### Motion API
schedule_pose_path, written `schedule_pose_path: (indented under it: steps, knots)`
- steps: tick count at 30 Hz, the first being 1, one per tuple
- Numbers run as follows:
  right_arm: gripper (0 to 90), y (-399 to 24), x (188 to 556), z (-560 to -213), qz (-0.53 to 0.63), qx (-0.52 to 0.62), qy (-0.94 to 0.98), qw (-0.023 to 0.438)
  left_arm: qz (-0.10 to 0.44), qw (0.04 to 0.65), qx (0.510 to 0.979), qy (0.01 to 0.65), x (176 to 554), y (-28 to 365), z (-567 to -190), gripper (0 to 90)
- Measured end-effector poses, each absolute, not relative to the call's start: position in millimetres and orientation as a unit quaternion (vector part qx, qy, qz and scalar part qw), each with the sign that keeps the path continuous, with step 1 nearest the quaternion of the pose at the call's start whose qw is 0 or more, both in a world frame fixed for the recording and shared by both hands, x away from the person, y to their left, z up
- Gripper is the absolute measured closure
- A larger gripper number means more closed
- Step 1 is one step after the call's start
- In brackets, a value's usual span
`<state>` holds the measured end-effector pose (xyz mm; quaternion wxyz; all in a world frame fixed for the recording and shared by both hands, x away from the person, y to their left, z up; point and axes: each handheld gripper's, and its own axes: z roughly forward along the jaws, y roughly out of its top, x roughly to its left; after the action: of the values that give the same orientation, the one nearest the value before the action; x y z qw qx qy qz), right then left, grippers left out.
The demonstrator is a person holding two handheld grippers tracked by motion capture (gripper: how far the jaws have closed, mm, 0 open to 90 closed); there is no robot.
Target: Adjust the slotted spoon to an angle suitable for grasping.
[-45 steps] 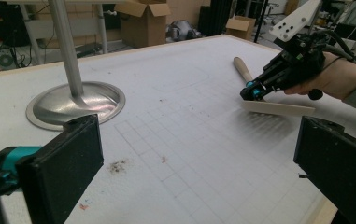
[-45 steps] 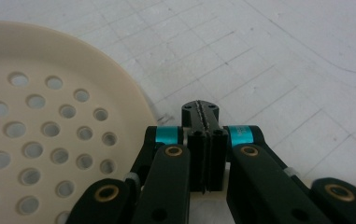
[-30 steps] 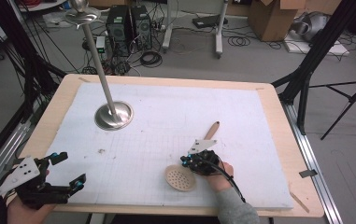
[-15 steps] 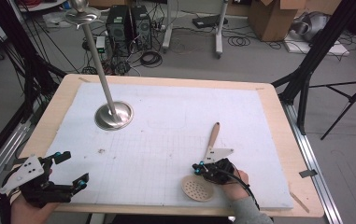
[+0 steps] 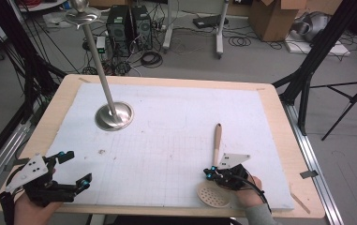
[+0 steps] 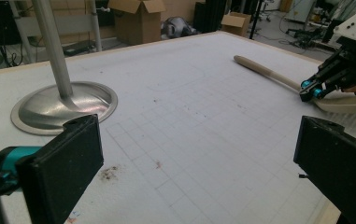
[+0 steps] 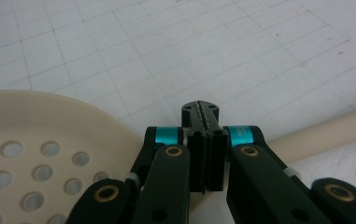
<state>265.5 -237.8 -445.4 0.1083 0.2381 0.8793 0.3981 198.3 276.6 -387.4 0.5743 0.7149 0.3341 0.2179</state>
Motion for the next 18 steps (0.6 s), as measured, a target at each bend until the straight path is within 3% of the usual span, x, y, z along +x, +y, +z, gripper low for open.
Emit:
schedule_pose_path:
  steps: [9, 18]
  knots:
    - [90.0, -254.9, 273.0, -425.0, 0.441, 0.259, 0.850, 0.124, 0.217, 0.574, 0.716, 0.333, 200.2, 275.8, -387.0, 1.7]
    - [90.0, -281.3, 284.8, -437.3, 0.426, 0.315, 0.835, 0.148, 0.220, 0.573, 0.716, 0.332, 199.0, 276.4, -386.2, 1.7]
